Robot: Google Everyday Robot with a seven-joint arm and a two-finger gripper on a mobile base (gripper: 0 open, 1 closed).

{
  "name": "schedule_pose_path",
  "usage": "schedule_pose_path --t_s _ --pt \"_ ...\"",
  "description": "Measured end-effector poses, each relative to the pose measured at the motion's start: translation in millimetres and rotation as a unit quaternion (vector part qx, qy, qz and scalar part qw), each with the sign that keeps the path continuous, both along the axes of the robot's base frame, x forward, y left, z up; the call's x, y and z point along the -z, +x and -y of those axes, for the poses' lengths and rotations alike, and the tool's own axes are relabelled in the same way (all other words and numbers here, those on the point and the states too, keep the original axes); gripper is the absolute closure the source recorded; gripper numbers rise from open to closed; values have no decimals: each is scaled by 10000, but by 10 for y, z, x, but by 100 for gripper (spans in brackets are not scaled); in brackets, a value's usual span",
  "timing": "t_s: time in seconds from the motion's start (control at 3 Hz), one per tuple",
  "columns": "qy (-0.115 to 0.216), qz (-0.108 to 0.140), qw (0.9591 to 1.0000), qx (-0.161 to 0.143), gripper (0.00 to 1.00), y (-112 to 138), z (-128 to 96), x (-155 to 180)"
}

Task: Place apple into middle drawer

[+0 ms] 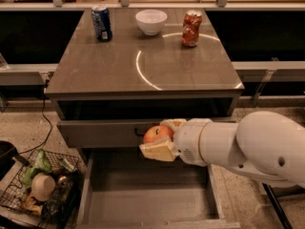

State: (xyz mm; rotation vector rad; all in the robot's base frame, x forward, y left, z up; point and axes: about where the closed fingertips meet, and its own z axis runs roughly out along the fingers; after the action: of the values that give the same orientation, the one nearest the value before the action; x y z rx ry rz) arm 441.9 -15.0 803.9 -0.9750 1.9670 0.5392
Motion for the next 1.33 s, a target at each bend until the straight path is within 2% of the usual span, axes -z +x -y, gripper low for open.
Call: schedule_pose_path --t_s 0.33,0.67,1.0,1.33 --pt "92 -153 9998 -24 100 32 41 266" --pt "252 -543 9981 -124 100 46 176 1037" --pt "148 -903 9948 -458 100 29 259 1816" --pt "162 -1004 9920 -753 100 57 229 2385"
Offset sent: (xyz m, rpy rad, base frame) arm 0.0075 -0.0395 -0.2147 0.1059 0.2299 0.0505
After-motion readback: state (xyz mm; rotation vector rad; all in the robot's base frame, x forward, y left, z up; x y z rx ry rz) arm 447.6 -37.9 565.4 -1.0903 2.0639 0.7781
